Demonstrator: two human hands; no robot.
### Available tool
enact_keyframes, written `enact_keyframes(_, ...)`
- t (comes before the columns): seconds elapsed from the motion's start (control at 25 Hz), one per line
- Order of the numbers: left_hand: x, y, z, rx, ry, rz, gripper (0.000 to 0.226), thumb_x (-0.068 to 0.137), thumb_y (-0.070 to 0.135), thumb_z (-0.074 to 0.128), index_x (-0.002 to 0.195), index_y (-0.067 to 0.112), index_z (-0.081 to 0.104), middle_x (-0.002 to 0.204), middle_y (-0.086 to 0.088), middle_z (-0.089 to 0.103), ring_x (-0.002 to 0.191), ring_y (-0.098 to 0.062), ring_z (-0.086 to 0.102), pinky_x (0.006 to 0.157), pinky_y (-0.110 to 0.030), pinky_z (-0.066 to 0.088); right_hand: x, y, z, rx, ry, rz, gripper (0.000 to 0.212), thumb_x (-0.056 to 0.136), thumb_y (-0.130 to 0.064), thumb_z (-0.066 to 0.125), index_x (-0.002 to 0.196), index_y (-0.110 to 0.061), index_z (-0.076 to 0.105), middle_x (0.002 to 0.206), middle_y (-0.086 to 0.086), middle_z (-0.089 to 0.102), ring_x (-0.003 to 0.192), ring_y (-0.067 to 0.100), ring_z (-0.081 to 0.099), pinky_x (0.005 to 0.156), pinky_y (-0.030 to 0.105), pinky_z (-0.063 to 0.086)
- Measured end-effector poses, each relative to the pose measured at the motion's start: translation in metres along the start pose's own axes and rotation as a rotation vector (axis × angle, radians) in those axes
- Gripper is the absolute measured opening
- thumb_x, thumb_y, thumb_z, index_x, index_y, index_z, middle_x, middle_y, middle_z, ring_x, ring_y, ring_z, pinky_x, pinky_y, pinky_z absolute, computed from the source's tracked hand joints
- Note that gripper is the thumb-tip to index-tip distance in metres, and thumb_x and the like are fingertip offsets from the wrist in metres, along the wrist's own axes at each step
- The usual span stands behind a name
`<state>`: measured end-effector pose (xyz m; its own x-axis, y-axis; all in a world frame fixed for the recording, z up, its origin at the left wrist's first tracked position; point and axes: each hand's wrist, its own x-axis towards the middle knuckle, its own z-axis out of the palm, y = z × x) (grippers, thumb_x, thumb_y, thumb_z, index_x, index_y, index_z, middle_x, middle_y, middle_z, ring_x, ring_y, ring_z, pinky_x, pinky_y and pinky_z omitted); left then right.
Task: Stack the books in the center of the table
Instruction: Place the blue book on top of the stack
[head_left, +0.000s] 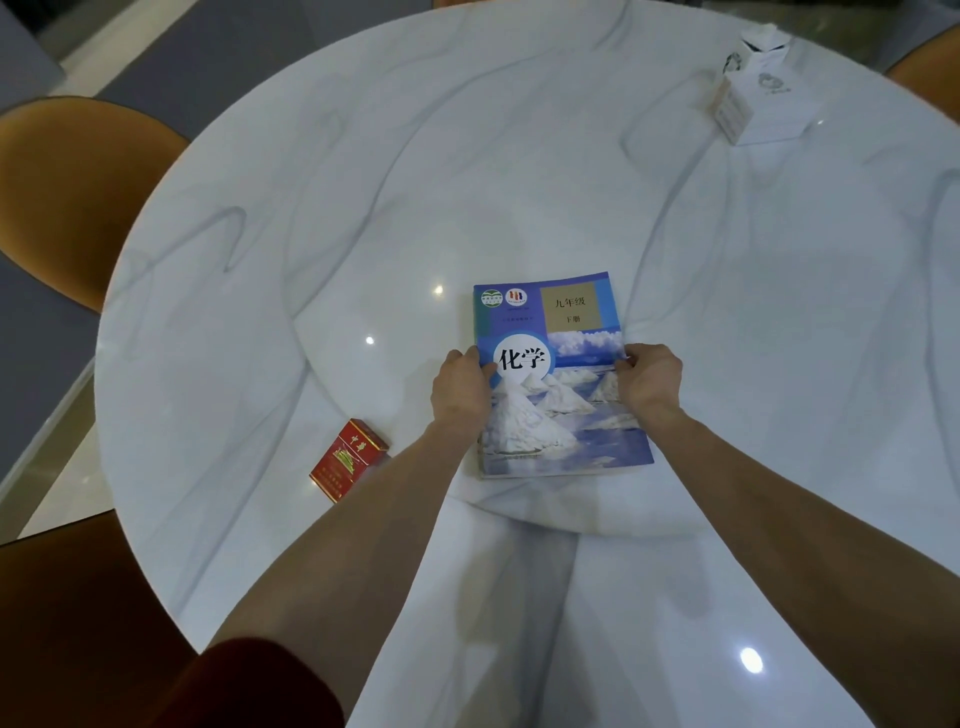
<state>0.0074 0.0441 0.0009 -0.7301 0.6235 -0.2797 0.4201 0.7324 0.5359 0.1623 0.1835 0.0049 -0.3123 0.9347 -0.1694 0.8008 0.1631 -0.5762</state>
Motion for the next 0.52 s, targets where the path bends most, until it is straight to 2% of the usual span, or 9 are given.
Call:
enact_keyframes(0.12, -0.003, -0.003, 0.003, 0.042, -0.014, 0.015, 0.033, 0.099, 0.028, 0.039, 0.112, 0.001, 0.053, 0.106, -0.021, 0.057, 0.095, -0.037, 0.057, 0.074, -0.037, 0.044, 0.002, 0.001, -0.002, -0.018, -0.02, -0.004, 0.02, 0.088, -0.004, 0.053, 0.094, 0.005, 0.069, 0.1, 0.025, 0.07, 0.092, 0.037, 0.064, 0.072, 0.027, 0.044)
enact_keyframes(0.28, -0.009, -0.009, 0.0, 0.05, -0.035, 0.0, 0.042, 0.1, 0.032, 0.032, 0.101, 0.001, 0.059, 0.103, -0.02, 0.061, 0.093, -0.035, 0.059, 0.071, -0.037, 0.043, -0.002, -0.005, -0.011, -0.054, -0.035, 0.047, 0.027, 0.09, -0.011, 0.055, 0.115, -0.002, 0.062, 0.121, 0.02, 0.063, 0.107, 0.035, 0.061, 0.089, 0.035, 0.05)
enact_keyframes(0.44, -0.014, -0.014, -0.02, 0.179, -0.003, 0.111, 0.035, 0.098, 0.024, 0.034, 0.101, 0.003, 0.061, 0.102, -0.018, 0.061, 0.092, -0.033, 0.059, 0.073, -0.037, 0.047, -0.014, -0.023, -0.019, -0.235, -0.037, -0.075, 0.03, 0.092, -0.013, 0.045, 0.119, -0.006, 0.058, 0.123, 0.019, 0.054, 0.109, 0.036, 0.056, 0.091, 0.042, 0.05)
enact_keyframes(0.52, -0.015, -0.017, -0.033, 0.242, -0.011, 0.214, 0.032, 0.097, 0.021, 0.036, 0.101, 0.002, 0.062, 0.1, -0.019, 0.062, 0.093, -0.033, 0.059, 0.073, -0.034, 0.045, -0.024, -0.034, -0.02, -0.326, -0.053, -0.183, 0.027, 0.093, -0.014, 0.044, 0.113, -0.004, 0.06, 0.118, 0.019, 0.055, 0.105, 0.035, 0.056, 0.088, 0.043, 0.051)
